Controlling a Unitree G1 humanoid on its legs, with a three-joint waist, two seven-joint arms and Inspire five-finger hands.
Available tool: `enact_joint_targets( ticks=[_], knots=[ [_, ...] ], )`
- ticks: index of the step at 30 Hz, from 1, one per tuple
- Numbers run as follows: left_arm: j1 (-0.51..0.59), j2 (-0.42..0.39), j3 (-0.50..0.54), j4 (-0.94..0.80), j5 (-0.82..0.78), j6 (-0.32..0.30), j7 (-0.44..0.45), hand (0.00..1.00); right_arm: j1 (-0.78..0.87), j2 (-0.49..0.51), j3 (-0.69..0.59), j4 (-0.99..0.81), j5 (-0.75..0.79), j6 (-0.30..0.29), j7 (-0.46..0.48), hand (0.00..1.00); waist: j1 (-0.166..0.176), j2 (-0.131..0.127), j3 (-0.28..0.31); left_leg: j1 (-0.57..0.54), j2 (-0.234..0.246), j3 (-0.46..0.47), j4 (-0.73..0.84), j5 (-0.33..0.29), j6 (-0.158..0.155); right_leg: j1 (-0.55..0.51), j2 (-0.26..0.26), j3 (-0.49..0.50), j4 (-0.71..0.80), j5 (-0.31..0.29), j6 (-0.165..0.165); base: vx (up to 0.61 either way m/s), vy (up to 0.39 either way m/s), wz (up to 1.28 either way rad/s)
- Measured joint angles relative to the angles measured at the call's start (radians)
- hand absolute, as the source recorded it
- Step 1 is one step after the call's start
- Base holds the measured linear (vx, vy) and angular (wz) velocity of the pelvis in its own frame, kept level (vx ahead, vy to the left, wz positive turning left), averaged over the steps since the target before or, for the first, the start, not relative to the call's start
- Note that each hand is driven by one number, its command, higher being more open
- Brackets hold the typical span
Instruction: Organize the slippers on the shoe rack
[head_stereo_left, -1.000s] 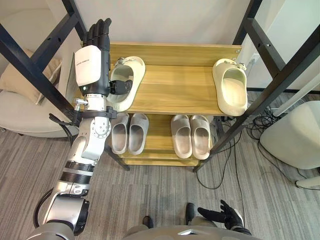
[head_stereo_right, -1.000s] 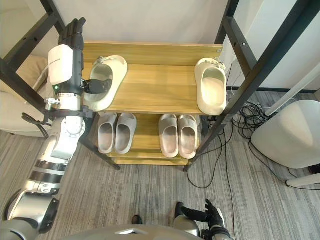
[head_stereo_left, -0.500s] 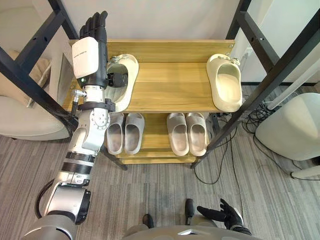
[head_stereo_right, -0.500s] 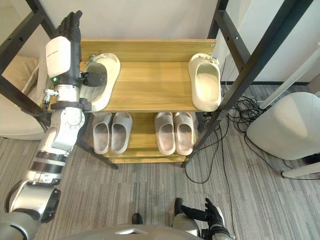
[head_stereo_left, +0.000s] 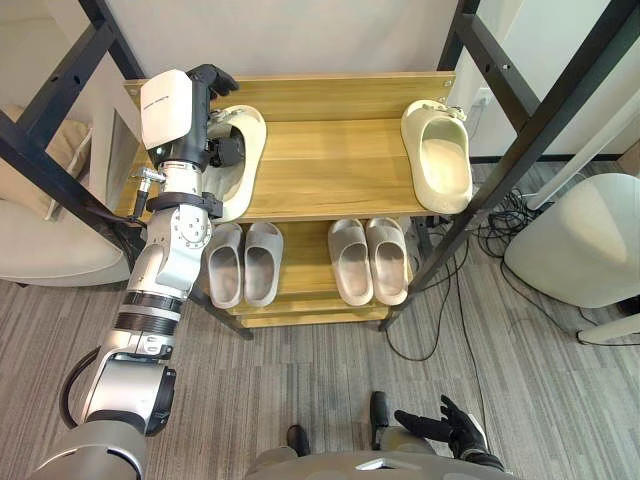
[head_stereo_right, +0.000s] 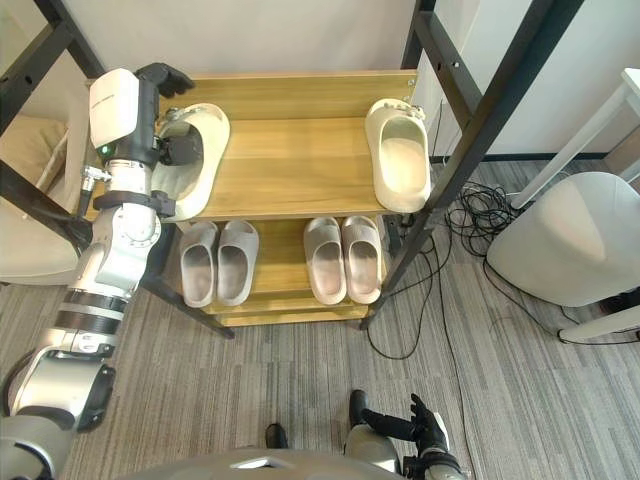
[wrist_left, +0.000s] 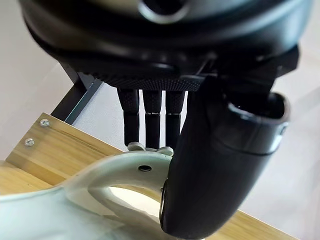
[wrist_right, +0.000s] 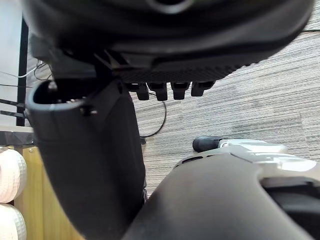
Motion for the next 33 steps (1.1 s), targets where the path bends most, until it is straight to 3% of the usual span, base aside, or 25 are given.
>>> enact_joint_targets(
  ticks=[8, 14, 22, 33],
  knots=[
    [-0.001, 0.016, 0.001, -0.003, 0.0, -0.006, -0.003, 0.0, 0.0, -0.001, 0.001, -0.002, 0.002, 0.002, -0.005, 1.0, -0.002, 0.003, -0.002, 0.003, -0.007, -0.002, 0.0, 0.001, 0.002, 0.006, -0.006, -0.001, 0.0, 0.002, 0.001, 0.0, 0.0, 0.0],
    [0.007, -0.027, -0.004, -0.023, -0.022, -0.007, -0.004, 0.0, -0.001, -0.006, 0.017, -0.004, 0.012, 0.01, -0.009, 1.0, -0.01, 0.003, -0.002, 0.013, -0.013, -0.024, 0.0, 0.003, 0.01, 0.028, -0.013, -0.03, 0.0, 0.002, 0.001, -0.01, -0.003, 0.12],
    [0.016, -0.078, -0.128, -0.096, -0.061, -0.019, -0.01, 0.0, -0.002, -0.008, 0.019, -0.002, 0.048, 0.027, -0.009, 1.0, -0.015, 0.005, -0.002, 0.015, -0.028, -0.046, 0.0, 0.009, 0.023, 0.04, -0.029, -0.052, 0.0, 0.002, 0.002, -0.01, 0.002, 0.08],
    [-0.01, -0.148, -0.2, -0.062, -0.098, -0.038, -0.025, 0.0, -0.01, -0.017, 0.015, 0.001, 0.068, 0.028, -0.02, 1.0, -0.05, 0.038, -0.003, 0.039, -0.022, -0.032, -0.006, 0.009, 0.022, 0.053, -0.029, -0.043, -0.001, 0.003, 0.003, -0.01, -0.003, -0.02]
  ],
)
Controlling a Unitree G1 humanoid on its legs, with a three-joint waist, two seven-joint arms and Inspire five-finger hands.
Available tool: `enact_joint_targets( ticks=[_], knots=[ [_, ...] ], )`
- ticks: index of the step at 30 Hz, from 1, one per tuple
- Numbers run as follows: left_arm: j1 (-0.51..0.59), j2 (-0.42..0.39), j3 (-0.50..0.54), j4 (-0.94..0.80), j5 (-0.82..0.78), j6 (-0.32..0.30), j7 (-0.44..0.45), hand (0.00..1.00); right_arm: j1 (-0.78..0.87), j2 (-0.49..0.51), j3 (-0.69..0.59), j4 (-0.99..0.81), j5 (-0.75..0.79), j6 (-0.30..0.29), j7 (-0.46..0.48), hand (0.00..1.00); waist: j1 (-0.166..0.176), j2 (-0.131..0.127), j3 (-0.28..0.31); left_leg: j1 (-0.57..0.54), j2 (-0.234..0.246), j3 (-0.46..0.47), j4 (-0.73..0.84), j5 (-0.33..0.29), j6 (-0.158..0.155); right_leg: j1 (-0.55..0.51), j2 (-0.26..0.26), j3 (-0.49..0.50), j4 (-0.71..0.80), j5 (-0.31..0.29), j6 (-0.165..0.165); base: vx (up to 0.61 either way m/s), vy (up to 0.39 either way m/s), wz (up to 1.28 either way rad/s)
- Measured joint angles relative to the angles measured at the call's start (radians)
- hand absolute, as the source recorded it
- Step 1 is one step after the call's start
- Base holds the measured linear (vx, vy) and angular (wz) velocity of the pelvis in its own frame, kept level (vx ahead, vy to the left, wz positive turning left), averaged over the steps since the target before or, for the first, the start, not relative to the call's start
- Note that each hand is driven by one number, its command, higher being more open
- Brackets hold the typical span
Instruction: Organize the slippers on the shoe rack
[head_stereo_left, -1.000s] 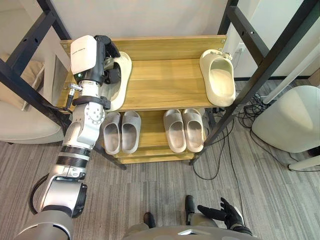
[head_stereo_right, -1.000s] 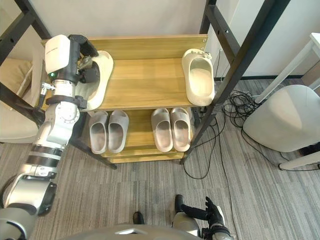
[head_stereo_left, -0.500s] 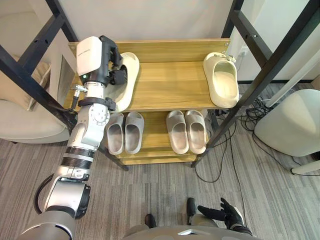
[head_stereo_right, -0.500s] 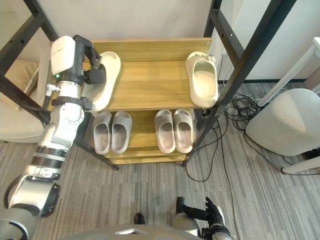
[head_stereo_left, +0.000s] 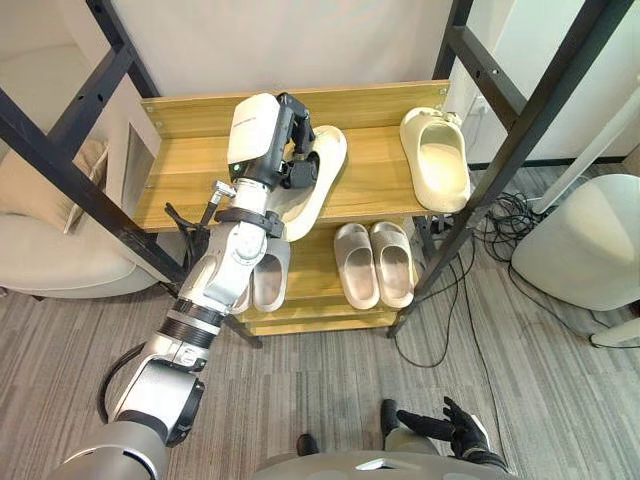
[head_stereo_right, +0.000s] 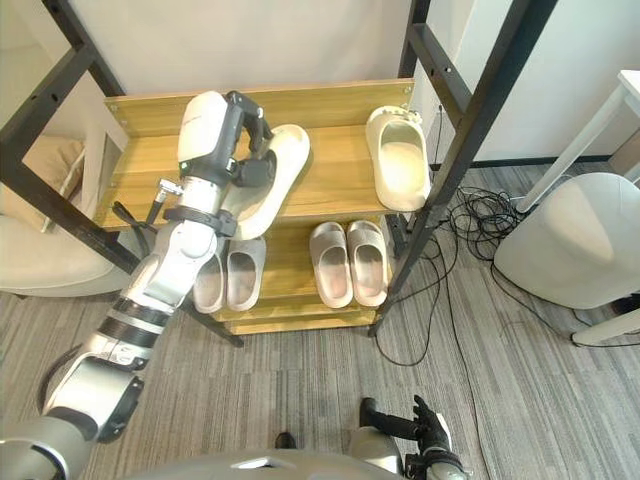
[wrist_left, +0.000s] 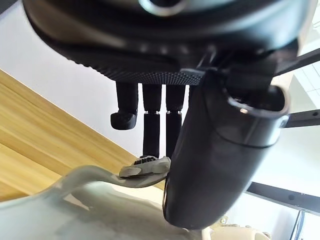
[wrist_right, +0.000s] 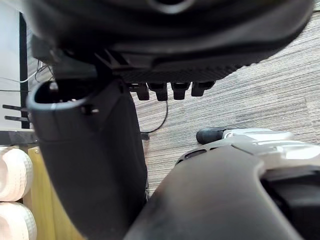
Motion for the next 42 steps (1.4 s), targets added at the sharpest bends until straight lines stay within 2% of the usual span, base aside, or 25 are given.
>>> enact_joint_targets(
  ticks=[3, 8, 20, 21, 33, 42],
  knots=[
    [-0.04, -0.006, 0.002, 0.052, 0.0, 0.001, 0.011, 0.0, 0.0, 0.0, -0.006, 0.0, 0.018, 0.0, -0.002, 1.0, -0.005, 0.011, 0.003, 0.004, 0.0, 0.018, -0.002, -0.001, -0.002, -0.004, 0.001, 0.018, 0.0, 0.004, 0.006, -0.01, 0.0, -0.16],
    [-0.076, -0.026, 0.003, 0.135, 0.0, 0.011, 0.021, 0.0, -0.01, 0.0, -0.03, -0.003, 0.019, -0.002, -0.005, 1.0, -0.04, 0.032, 0.006, 0.006, 0.001, 0.054, -0.007, -0.006, -0.007, -0.021, 0.006, 0.054, 0.0, 0.01, 0.01, -0.01, 0.006, -0.22],
    [-0.146, -0.06, 0.018, 0.201, 0.002, 0.04, 0.068, 0.0, -0.01, 0.001, -0.04, -0.007, 0.034, -0.02, -0.02, 1.0, -0.053, 0.053, 0.019, 0.006, 0.018, 0.108, -0.007, -0.018, -0.024, -0.052, 0.03, 0.107, 0.0, 0.015, 0.009, -0.01, -0.011, -0.14],
    [-0.153, -0.061, 0.018, 0.207, 0.002, 0.04, 0.069, 1.0, -0.01, 0.001, -0.04, -0.007, 0.041, -0.021, -0.021, 1.0, -0.055, 0.055, 0.021, 0.006, 0.019, 0.109, -0.007, -0.019, -0.025, -0.052, 0.03, 0.107, 0.0, 0.015, 0.009, 0.0, 0.0, 0.0],
    [-0.192, -0.077, 0.018, 0.249, 0.003, 0.041, 0.074, 1.0, -0.01, 0.001, -0.047, -0.009, 0.057, -0.025, -0.021, 1.0, -0.069, 0.063, 0.027, 0.006, 0.018, 0.11, -0.007, -0.02, -0.025, -0.053, 0.03, 0.107, 0.0, 0.016, 0.008, 0.0, 0.0, 0.0],
    [-0.192, -0.094, 0.018, 0.247, 0.002, 0.04, 0.071, 1.0, -0.01, 0.001, -0.048, -0.006, 0.057, -0.026, -0.021, 1.0, -0.065, 0.065, 0.028, 0.006, 0.017, 0.098, -0.005, -0.019, -0.024, -0.044, 0.026, 0.094, 0.0, 0.016, 0.008, 0.0, -0.003, 0.04]
  ],
)
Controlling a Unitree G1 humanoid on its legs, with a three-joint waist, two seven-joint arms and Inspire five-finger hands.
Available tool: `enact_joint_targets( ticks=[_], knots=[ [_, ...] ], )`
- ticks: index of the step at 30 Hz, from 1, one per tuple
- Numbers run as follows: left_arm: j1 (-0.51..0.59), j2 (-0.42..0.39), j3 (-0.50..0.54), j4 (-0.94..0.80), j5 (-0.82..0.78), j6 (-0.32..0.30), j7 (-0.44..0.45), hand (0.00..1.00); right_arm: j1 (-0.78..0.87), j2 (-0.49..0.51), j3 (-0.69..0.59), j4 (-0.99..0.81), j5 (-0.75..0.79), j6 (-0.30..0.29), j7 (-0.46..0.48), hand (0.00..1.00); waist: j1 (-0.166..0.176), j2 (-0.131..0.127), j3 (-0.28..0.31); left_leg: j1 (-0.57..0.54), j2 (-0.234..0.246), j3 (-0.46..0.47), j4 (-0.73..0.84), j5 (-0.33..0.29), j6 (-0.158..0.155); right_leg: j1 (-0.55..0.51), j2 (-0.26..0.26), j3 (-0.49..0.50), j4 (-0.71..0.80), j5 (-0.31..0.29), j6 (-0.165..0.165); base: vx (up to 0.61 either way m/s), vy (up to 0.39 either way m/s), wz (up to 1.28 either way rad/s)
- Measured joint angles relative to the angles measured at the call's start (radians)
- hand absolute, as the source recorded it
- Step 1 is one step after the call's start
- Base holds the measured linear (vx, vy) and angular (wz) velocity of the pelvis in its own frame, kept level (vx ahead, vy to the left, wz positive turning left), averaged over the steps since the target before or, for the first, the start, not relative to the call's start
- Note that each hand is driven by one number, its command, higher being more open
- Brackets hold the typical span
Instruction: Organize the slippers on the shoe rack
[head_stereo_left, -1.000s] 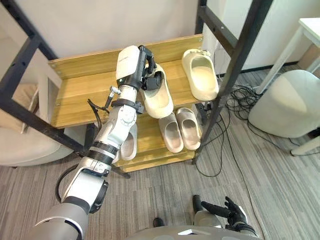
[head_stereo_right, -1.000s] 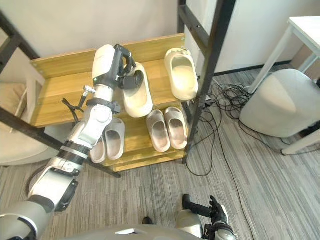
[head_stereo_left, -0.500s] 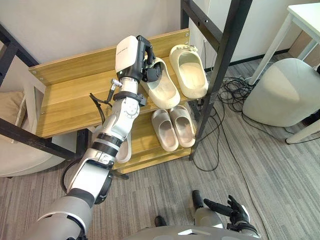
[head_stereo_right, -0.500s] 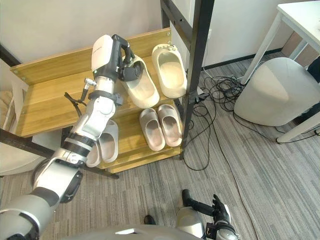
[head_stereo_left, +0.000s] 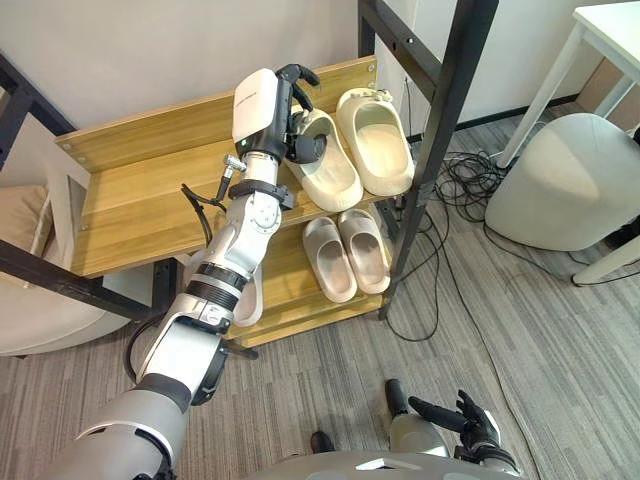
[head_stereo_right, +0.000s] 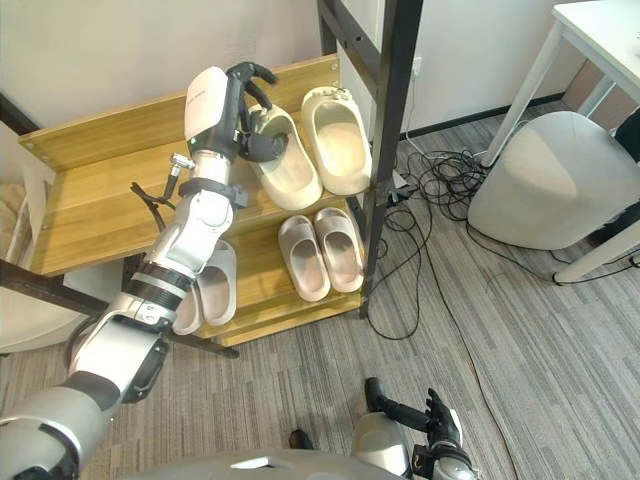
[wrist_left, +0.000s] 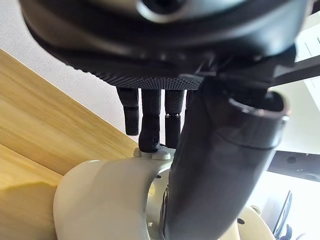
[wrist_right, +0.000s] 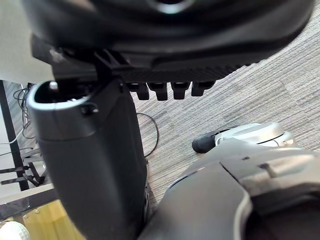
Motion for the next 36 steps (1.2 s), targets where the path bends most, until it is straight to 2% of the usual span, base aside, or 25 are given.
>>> enact_joint_targets(
  ticks=[13, 17, 20, 24, 36],
  knots=[
    [0.123, -0.024, -0.019, -0.166, -0.004, -0.003, -0.012, 1.0, -0.006, -0.005, 0.009, 0.006, 0.0, 0.011, -0.002, 1.0, 0.02, -0.004, 0.011, 0.004, -0.003, -0.04, 0.005, 0.005, 0.007, 0.027, -0.008, -0.051, 0.0, 0.0, 0.0, -0.02, -0.011, 0.09],
    [0.155, -0.024, -0.039, -0.211, -0.042, -0.015, -0.025, 1.0, -0.016, -0.007, 0.012, 0.017, 0.0, 0.02, -0.002, 1.0, 0.027, -0.005, 0.011, 0.004, -0.004, -0.049, 0.005, 0.006, 0.009, 0.03, -0.01, -0.061, 0.0, 0.0, 0.0, -0.01, -0.008, 0.06],
    [0.22, -0.025, -0.04, -0.281, -0.08, -0.034, -0.03, 1.0, -0.021, -0.008, 0.012, 0.025, -0.001, 0.024, -0.003, 1.0, 0.031, -0.006, 0.011, 0.006, -0.004, -0.056, 0.006, 0.006, 0.01, 0.037, -0.011, -0.072, 0.0, 0.0, 0.0, 0.0, -0.009, 0.07],
    [0.259, -0.027, -0.043, -0.316, -0.101, -0.049, -0.03, 1.0, -0.024, -0.006, 0.014, 0.04, -0.001, 0.025, -0.008, 1.0, 0.04, -0.016, 0.013, 0.02, -0.005, -0.064, 0.006, 0.006, 0.01, 0.054, -0.012, -0.083, 0.0, 0.0, -0.001, -0.02, -0.008, 0.06],
    [0.465, -0.077, -0.035, -0.488, -0.341, -0.092, -0.027, 1.0, -0.028, 0.0, 0.023, 0.066, -0.002, 0.036, -0.019, 1.0, 0.086, -0.041, 0.005, 0.019, -0.011, -0.084, 0.006, 0.013, 0.021, 0.063, -0.02, -0.106, 0.001, -0.004, -0.003, -0.02, -0.009, 0.04]
  ],
)
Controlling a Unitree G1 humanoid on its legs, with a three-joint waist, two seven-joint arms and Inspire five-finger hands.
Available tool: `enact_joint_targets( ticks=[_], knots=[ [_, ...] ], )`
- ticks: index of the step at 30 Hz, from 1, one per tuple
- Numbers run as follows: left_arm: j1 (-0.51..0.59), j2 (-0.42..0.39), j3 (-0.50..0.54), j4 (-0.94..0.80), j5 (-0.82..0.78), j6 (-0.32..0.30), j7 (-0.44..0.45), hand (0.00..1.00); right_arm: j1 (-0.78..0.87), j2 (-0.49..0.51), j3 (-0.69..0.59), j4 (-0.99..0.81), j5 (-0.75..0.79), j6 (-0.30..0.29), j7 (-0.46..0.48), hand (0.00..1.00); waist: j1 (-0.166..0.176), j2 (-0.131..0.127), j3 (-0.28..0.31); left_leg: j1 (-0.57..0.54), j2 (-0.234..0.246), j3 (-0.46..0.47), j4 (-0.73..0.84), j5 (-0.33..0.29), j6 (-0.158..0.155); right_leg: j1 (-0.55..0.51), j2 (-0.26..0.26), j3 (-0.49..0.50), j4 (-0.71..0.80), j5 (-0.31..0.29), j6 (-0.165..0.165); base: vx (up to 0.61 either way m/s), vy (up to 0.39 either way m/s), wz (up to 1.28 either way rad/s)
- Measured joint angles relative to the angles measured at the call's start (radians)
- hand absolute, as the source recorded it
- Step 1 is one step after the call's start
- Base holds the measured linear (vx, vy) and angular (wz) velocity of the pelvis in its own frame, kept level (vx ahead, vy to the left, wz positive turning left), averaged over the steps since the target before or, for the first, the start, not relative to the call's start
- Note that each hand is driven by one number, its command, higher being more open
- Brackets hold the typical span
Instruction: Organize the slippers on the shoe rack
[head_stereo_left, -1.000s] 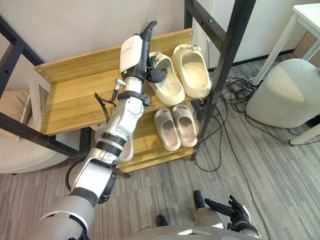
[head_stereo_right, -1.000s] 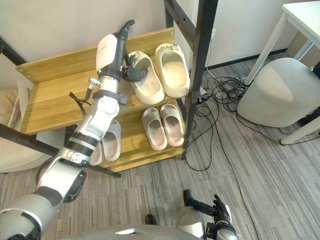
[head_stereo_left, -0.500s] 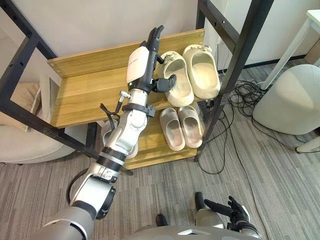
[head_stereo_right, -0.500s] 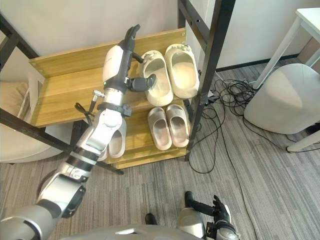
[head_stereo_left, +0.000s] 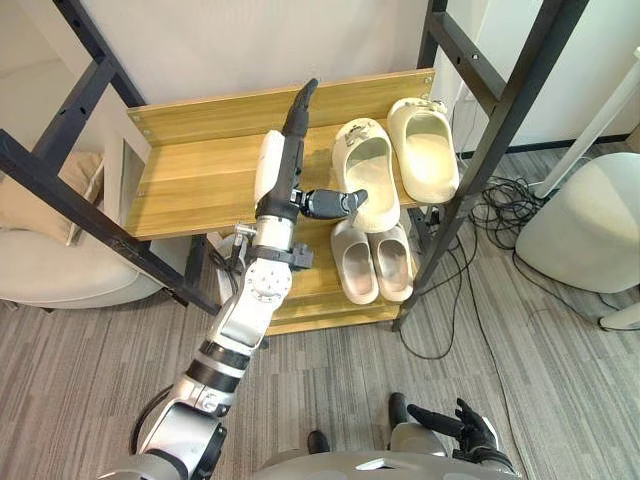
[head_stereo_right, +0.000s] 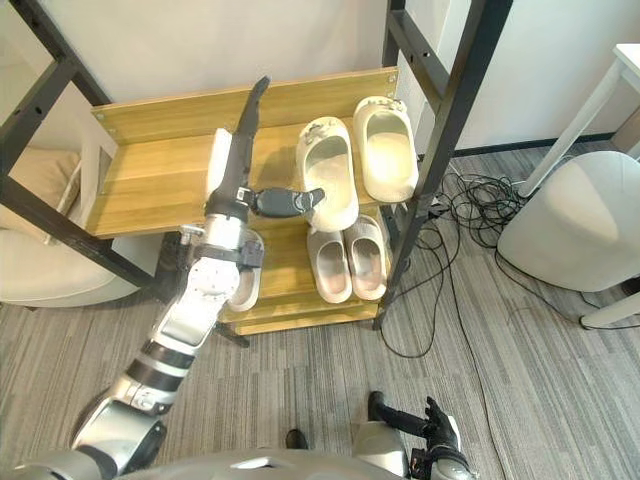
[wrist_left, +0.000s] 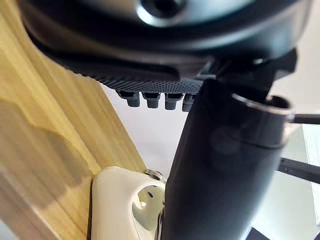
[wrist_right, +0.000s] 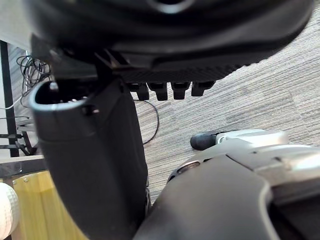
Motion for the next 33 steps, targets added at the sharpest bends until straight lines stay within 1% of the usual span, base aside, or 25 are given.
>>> enact_joint_targets(
  ticks=[2, 4, 8, 10, 14, 18, 19, 21, 24, 29, 31, 33],
  knots=[
    [0.013, -0.005, 0.0, 0.0, -0.044, -0.006, 0.002, 1.0, -0.001, 0.0, 0.004, 0.002, 0.0, 0.004, -0.001, 1.0, 0.003, -0.004, -0.002, 0.0, -0.001, -0.002, 0.0, 0.001, 0.001, 0.001, -0.001, -0.003, 0.0, 0.0, 0.0, -0.01, -0.008, 0.06],
    [0.037, -0.011, 0.0, 0.0, -0.125, -0.009, -0.001, 1.0, -0.011, 0.0, 0.02, 0.018, 0.0, 0.01, -0.004, 1.0, 0.004, -0.015, -0.01, -0.006, -0.002, -0.011, 0.001, 0.003, 0.004, 0.001, -0.003, -0.012, 0.0, 0.0, 0.0, -0.01, -0.008, 0.11],
    [0.071, -0.028, 0.0, 0.0, -0.202, -0.011, -0.009, 1.0, -0.012, 0.0, 0.032, 0.018, 0.0, 0.02, -0.004, 1.0, 0.006, -0.027, -0.019, -0.015, -0.004, -0.027, 0.004, 0.005, 0.006, 0.002, -0.006, -0.026, 0.0, 0.0, 0.0, -0.01, -0.01, 0.13],
    [0.092, -0.038, -0.002, 0.0, -0.252, -0.016, -0.016, 1.0, -0.012, -0.001, 0.039, 0.018, 0.0, 0.025, -0.005, 1.0, 0.008, -0.03, -0.022, -0.015, -0.004, -0.027, 0.004, 0.006, 0.006, 0.002, -0.006, -0.027, 0.0, 0.0, 0.0, 0.0, 0.0, 0.0],
    [0.131, -0.054, -0.036, -0.001, -0.36, -0.026, -0.046, 1.0, -0.011, -0.001, 0.04, 0.018, 0.0, 0.029, -0.009, 1.0, 0.013, -0.031, -0.024, -0.015, -0.005, -0.029, 0.004, 0.006, 0.007, 0.003, -0.008, -0.029, 0.0, 0.0, 0.0, 0.0, 0.0, 0.0],
    [0.134, -0.063, -0.086, -0.001, -0.443, -0.028, -0.068, 1.0, -0.01, -0.002, 0.049, 0.019, 0.0, 0.033, -0.018, 1.0, 0.013, -0.032, -0.029, -0.014, -0.006, -0.04, 0.004, 0.009, 0.007, 0.009, -0.009, -0.04, 0.0, -0.003, -0.003, -0.01, -0.009, 0.09],
    [0.134, -0.067, -0.103, -0.001, -0.496, -0.028, -0.079, 1.0, -0.009, -0.002, 0.052, 0.019, 0.0, 0.035, -0.02, 1.0, 0.011, -0.032, -0.036, -0.014, -0.006, -0.051, 0.003, 0.011, 0.007, 0.015, -0.009, -0.053, 0.0, -0.006, -0.004, -0.01, -0.015, 0.18],
    [0.134, -0.067, -0.121, -0.001, -0.534, -0.028, -0.085, 1.0, -0.01, -0.009, 0.071, 0.024, 0.0, 0.036, -0.021, 1.0, 0.014, -0.033, -0.041, -0.013, -0.005, -0.053, 0.001, 0.013, 0.005, 0.017, -0.009, -0.055, 0.0, -0.007, -0.004, -0.01, -0.012, 0.1],
    [0.134, -0.072, -0.137, -0.001, -0.574, -0.028, -0.088, 1.0, -0.011, -0.009, 0.071, 0.032, 0.0, 0.036, -0.024, 1.0, 0.015, -0.034, -0.048, -0.013, -0.005, -0.055, -0.002, 0.016, 0.005, 0.016, -0.009, -0.057, 0.0, -0.007, -0.004, 0.0, -0.004, 0.01],
    [0.119, -0.078, -0.197, 0.0, -0.632, -0.027, -0.089, 1.0, -0.012, -0.008, 0.073, 0.036, 0.0, 0.037, -0.025, 1.0, 0.015, -0.036, -0.052, -0.011, -0.007, -0.057, -0.009, 0.022, 0.005, 0.017, -0.011, -0.059, 0.0, -0.007, -0.004, 0.0, 0.0, 0.0],
    [0.093, -0.082, -0.237, 0.014, -0.652, -0.025, -0.089, 1.0, -0.012, -0.008, 0.078, 0.037, 0.0, 0.039, -0.026, 1.0, 0.014, -0.039, -0.055, -0.006, -0.007, -0.057, -0.021, 0.028, 0.005, 0.016, -0.01, -0.06, 0.0, -0.007, -0.004, 0.0, 0.0, 0.0],
    [0.072, -0.082, -0.254, 0.029, -0.654, -0.02, -0.091, 1.0, -0.012, -0.008, 0.078, 0.037, 0.0, 0.04, -0.026, 1.0, 0.011, -0.04, -0.056, -0.003, -0.007, -0.056, -0.023, 0.029, 0.005, 0.017, -0.01, -0.059, 0.0, -0.007, -0.004, 0.0, 0.0, 0.0]
  ],
)
